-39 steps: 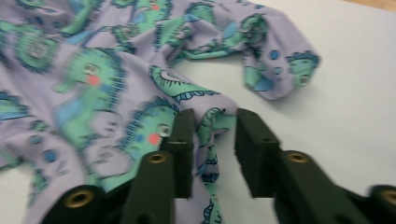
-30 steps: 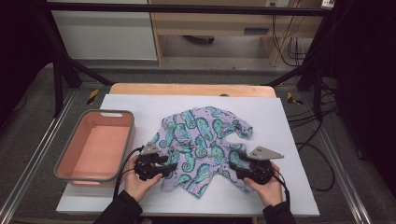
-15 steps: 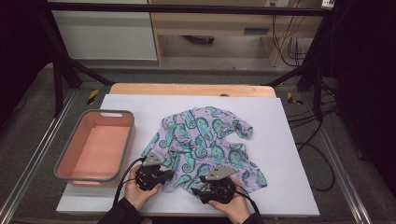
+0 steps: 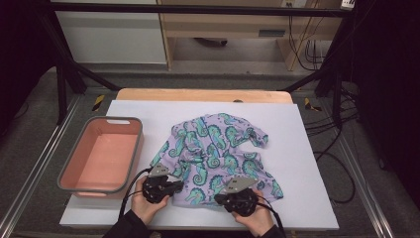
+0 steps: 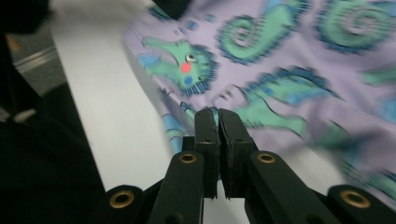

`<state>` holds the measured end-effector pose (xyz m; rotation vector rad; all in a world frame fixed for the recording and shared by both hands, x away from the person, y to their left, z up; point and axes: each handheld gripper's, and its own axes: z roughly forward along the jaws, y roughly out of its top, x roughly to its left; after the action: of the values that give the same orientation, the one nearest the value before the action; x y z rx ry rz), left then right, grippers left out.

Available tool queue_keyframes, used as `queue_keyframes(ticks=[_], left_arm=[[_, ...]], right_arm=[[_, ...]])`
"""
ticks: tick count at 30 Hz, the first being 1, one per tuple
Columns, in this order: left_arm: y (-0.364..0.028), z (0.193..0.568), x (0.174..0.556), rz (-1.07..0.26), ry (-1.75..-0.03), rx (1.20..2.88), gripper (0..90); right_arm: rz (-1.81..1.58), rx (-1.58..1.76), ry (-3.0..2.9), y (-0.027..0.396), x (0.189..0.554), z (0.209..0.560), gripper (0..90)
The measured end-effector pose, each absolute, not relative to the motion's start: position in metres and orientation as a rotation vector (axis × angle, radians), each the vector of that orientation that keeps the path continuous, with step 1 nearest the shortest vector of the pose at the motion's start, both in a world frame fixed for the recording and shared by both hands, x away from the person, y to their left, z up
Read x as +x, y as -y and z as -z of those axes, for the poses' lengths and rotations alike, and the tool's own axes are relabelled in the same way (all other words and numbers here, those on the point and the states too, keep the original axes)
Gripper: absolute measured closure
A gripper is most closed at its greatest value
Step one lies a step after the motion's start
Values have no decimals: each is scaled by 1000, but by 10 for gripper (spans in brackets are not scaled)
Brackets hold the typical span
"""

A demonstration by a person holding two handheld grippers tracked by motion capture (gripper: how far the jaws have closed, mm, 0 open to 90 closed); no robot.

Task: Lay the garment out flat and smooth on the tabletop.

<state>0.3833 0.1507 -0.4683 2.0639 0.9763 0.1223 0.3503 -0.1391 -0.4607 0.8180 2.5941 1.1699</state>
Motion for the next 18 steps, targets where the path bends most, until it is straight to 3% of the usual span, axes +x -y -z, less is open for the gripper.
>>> queue_keyframes(ticks=[1, 4, 7, 10, 15, 18], left_arm=[[-149, 468, 382, -117, -977, 2070, 884], [-144, 469, 377, -170, -982, 2091, 830], [-144, 472, 374, -167, -994, 2091, 632], [-146, 474, 370, -159, -998, 2086, 584], [-146, 479, 365, -142, -1012, 2081, 646], [-143, 480, 364, -121, -1002, 2091, 748]], right_arm=[[-1183, 832, -2588, 145, 350, 460, 853], [-1231, 847, -2566, 158, 347, 460, 644], [-1239, 901, -2466, 177, 346, 453, 607], [-1130, 994, -2336, 204, 349, 450, 571], [-1106, 1108, -2324, 227, 352, 468, 533], [-1069, 1093, -2385, 222, 355, 473, 645]])
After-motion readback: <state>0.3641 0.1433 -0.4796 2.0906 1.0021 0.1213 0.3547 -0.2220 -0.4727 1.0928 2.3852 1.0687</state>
